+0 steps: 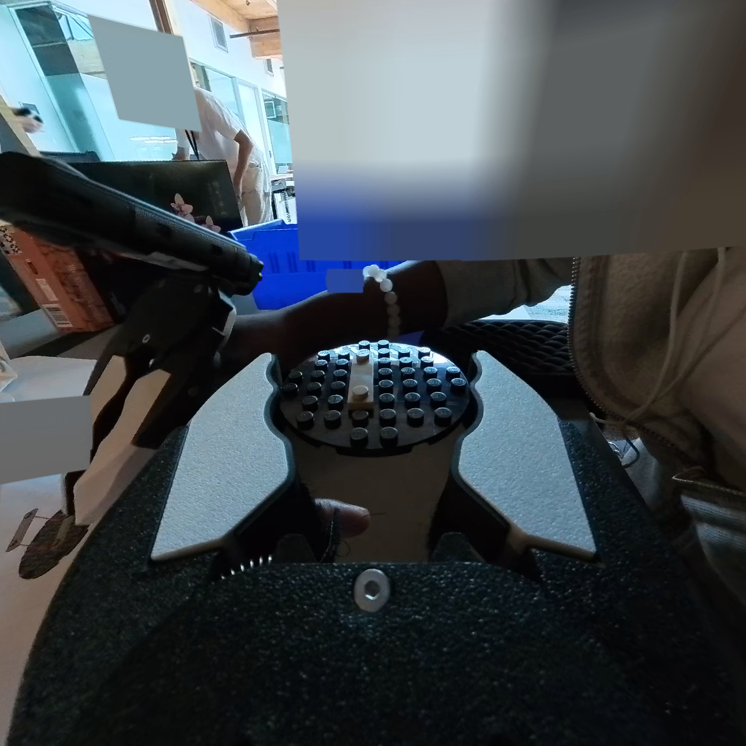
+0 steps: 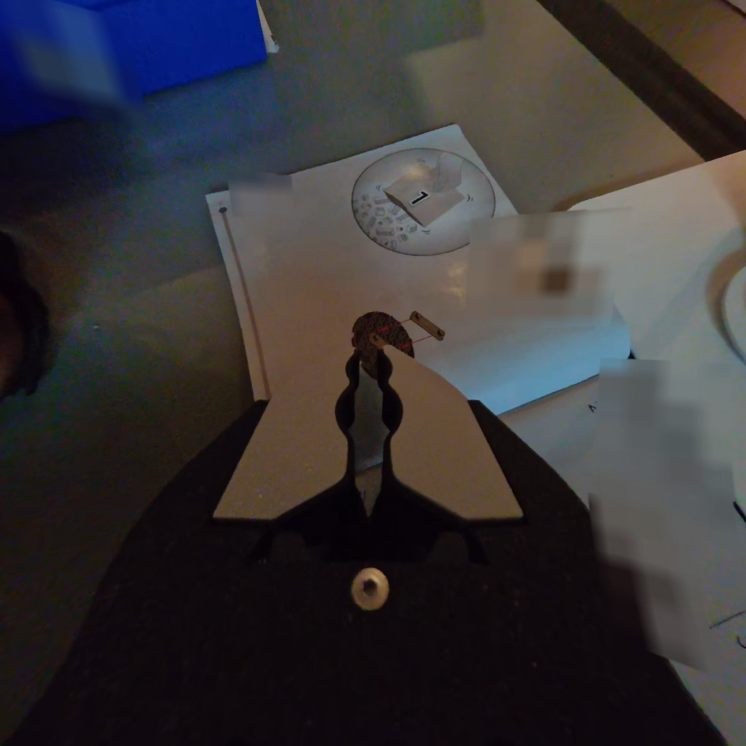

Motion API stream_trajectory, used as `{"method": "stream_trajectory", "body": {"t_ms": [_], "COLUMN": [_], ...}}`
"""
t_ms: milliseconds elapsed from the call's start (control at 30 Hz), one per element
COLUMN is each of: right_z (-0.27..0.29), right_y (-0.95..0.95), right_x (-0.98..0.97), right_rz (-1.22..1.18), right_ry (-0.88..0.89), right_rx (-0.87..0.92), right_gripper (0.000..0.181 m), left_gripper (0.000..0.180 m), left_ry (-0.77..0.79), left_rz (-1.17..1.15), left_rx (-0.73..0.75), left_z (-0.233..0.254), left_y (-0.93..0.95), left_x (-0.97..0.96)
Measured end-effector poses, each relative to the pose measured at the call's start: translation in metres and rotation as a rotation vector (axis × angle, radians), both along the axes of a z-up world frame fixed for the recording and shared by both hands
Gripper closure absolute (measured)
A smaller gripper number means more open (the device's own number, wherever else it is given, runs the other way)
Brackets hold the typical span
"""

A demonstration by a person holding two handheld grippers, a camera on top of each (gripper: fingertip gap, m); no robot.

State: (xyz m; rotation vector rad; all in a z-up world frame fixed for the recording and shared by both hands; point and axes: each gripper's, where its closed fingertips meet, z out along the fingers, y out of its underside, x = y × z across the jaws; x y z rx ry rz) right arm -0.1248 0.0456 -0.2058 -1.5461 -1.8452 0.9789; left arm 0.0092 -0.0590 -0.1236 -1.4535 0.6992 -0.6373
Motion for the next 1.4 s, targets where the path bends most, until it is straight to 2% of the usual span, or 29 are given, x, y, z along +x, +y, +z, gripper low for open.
{"method": "stream_trajectory", "body": {"t_ms": [600, 733, 967, 1067, 1133, 1400], "right_z": [0.002, 0.034, 0.086, 0.081, 0.078, 0.075], "right_y": [0.002, -0.012, -0.047, -0.064, -0.074, -0.072], "right_x": [-0.001, 0.015, 0.066, 0.074, 0.075, 0.073], "right_rz": [-0.021, -0.038, -0.095, -0.095, -0.074, -0.086], "right_ry": [-0.007, 0.033, 0.117, 0.079, 0.053, 0.047], "right_rx": [-0.039, -0.175, -0.632, -0.573, -0.511, -0.452], "right_gripper": [0.169, 0.153, 0.111, 0.096, 0.092, 0.097], "left_gripper": [0.094, 0.093, 0.094, 0.094, 0.094, 0.094], "left_ry": [-0.008, -0.012, 0.006, 0.023, 0.030, 0.040], "left_rz": [0.002, 0.006, 0.000, -0.004, -0.006, -0.008], "left_rx": [-0.004, -0.001, 0.023, 0.027, 0.030, 0.046], "left_z": [0.001, 0.001, 0.001, 0.000, -0.001, 0.000], "left_y": [0.001, 0.001, 0.000, -0.001, -0.001, -0.003], "left_x": [-0.001, -0.002, 0.000, 0.001, 0.002, 0.003]}}
